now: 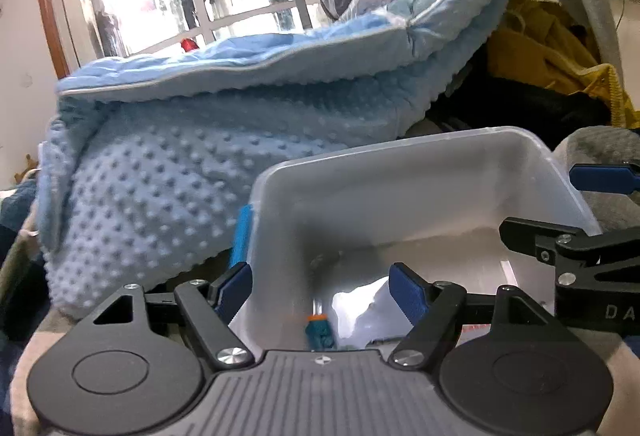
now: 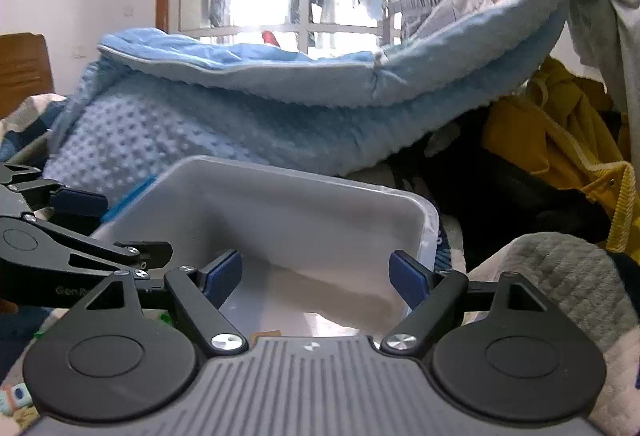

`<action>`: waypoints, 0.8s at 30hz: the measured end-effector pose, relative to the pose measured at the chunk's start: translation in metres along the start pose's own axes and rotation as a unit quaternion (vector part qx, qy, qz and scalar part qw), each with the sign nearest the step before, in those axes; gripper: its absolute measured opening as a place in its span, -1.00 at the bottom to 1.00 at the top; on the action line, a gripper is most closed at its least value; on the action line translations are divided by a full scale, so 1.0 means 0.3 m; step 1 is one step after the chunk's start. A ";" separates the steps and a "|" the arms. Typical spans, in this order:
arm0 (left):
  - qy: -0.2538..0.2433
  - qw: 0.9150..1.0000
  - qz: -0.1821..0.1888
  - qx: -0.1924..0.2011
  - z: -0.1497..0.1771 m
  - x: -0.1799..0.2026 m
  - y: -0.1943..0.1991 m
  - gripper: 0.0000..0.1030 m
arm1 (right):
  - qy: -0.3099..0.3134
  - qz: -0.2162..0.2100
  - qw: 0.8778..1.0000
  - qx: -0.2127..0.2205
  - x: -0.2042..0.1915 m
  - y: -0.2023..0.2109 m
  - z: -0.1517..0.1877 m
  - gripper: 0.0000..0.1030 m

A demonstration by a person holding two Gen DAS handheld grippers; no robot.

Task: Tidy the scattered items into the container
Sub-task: 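Open both tools to drop the stamp toy and wooden cube into the bin, then grasp the khaki toy with left tool while right tool grasps the small red cube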

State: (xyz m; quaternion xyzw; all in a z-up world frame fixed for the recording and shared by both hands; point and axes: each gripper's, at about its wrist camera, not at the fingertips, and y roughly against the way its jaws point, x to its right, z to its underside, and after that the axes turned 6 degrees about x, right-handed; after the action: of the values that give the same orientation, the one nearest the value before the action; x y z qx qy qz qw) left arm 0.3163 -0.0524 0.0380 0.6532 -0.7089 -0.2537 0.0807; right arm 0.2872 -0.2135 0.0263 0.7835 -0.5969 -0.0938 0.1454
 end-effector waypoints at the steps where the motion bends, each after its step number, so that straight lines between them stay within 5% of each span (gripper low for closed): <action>1: 0.003 1.000 0.001 0.004 0.010 -0.007 0.030 0.53 | 0.004 -0.004 1.000 0.003 -0.008 0.019 0.001 0.62; 10: 0.030 0.999 0.004 -0.024 0.218 -0.099 0.243 0.53 | 0.036 -0.047 0.998 0.002 -0.093 0.156 0.062 0.63; 17: 0.056 0.995 -0.025 -0.085 0.453 -0.176 0.283 0.53 | 0.036 -0.083 0.996 -0.022 -0.183 0.203 0.182 0.63; 24: 0.063 0.993 -0.017 -0.102 0.573 -0.176 0.272 0.53 | 0.049 -0.108 0.992 -0.048 -0.257 0.195 0.286 0.62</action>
State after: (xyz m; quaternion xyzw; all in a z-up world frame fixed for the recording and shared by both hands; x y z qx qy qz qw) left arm 0.1745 0.0440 -0.0602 0.6685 -0.6612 -0.2842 0.1872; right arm 0.1857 -0.1637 -0.0365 0.8390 -0.4961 -0.0991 0.2004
